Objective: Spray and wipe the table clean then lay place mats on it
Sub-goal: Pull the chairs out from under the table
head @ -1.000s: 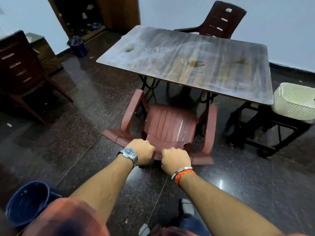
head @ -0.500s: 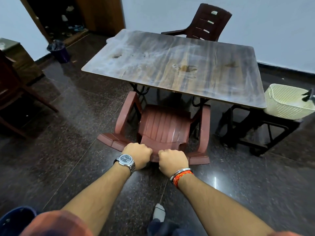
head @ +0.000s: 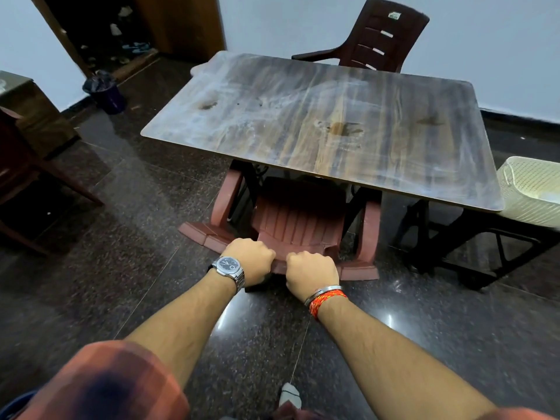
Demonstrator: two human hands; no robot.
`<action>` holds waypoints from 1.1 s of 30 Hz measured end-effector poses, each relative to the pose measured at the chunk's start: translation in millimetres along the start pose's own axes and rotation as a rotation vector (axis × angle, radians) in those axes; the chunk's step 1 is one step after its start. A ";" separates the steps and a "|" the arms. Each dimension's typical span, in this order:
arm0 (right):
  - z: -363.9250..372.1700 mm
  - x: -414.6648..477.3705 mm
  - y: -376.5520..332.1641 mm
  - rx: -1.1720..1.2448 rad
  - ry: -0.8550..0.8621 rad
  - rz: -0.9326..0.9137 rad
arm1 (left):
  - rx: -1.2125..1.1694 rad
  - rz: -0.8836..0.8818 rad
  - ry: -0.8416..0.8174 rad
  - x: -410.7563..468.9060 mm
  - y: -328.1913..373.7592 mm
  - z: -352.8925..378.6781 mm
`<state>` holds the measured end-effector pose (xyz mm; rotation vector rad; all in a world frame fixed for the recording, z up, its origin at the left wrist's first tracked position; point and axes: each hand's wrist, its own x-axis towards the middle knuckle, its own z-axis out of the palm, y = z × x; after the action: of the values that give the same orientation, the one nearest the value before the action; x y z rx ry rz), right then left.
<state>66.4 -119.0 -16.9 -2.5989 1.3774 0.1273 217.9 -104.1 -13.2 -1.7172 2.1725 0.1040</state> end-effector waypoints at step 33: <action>-8.7 55.9 -6.5 -0.053 -0.011 0.070 | 0.007 0.044 0.023 38.1 -46.1 -4.3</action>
<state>103.0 -162.5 -16.9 -2.5888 1.4819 0.1902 253.5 -152.3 -14.0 -1.6753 2.2250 0.0883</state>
